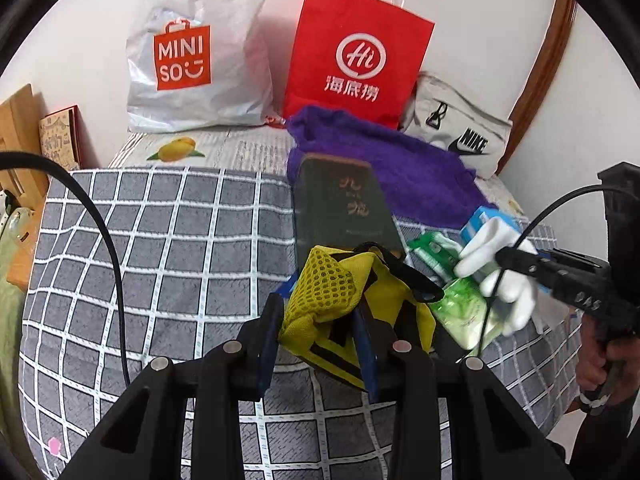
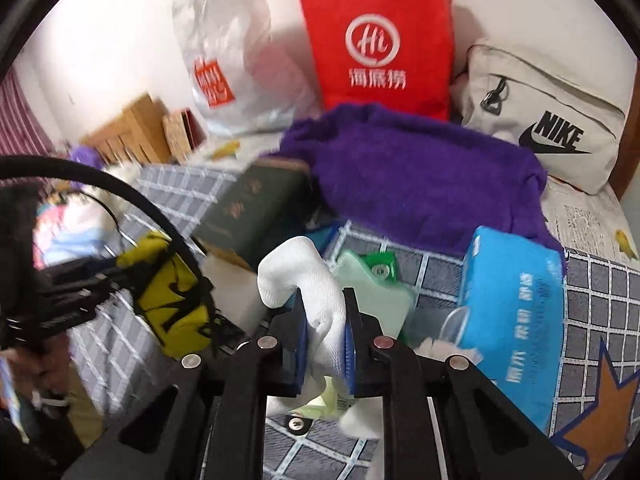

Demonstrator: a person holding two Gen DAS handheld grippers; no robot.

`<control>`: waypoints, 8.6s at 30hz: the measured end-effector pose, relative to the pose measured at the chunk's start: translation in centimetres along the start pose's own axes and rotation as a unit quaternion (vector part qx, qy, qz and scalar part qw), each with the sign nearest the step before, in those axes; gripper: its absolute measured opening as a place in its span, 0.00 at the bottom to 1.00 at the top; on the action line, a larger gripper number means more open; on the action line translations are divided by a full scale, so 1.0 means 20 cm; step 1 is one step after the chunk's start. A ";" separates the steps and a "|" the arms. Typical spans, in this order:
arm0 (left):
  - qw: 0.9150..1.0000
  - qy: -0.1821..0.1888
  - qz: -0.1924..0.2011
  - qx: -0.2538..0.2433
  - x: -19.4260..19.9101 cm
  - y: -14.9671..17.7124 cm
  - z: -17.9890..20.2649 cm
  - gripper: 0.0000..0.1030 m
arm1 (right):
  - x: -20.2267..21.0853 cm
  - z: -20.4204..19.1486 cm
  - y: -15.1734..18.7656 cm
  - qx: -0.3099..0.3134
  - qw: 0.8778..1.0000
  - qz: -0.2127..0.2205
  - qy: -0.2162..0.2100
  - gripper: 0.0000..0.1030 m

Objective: Organize soft objects
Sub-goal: 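Carry the yellow fabric with left tool while right tool carries the glove onto the purple towel, then open left tool to drop the yellow fabric while right tool releases the glove on the towel, then grasp the white sponge with left tool while right tool grasps another white glove, then carry the sponge with left tool while right tool carries the glove to the purple towel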

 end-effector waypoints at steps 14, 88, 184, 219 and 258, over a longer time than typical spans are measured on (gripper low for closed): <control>0.999 0.013 0.029 -0.010 0.12 -0.23 0.10 0.31 | 0.29 0.11 -0.18 -0.042 0.997 0.052 -0.050 0.14; 0.996 0.026 -0.089 0.011 -1.24 -1.03 0.08 0.32 | -0.75 1.05 -0.72 -0.079 0.990 -0.019 0.117 0.15; 0.998 0.011 -0.050 -0.026 -0.10 0.09 0.16 0.77 | 0.12 0.27 0.54 -0.044 0.998 -0.026 0.026 0.11; 0.999 0.003 -0.024 -0.045 -0.26 -0.60 0.20 0.77 | 0.07 0.73 -0.21 -0.056 0.996 0.042 0.050 0.12; 0.996 -0.012 -0.077 -0.051 -0.86 -0.99 0.17 0.78 | -0.45 0.85 -0.39 -0.011 0.999 -0.028 0.035 0.12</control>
Point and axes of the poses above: each gripper's, at about its wrist camera, not at the fingertips, and x roughly against the way its jaws point, z to its right, y to its underside, the point moved 8 cm from there along -x, roughly the way its jaws point, and after that the axes turned 8 degrees about y, right-handed, at the moved point
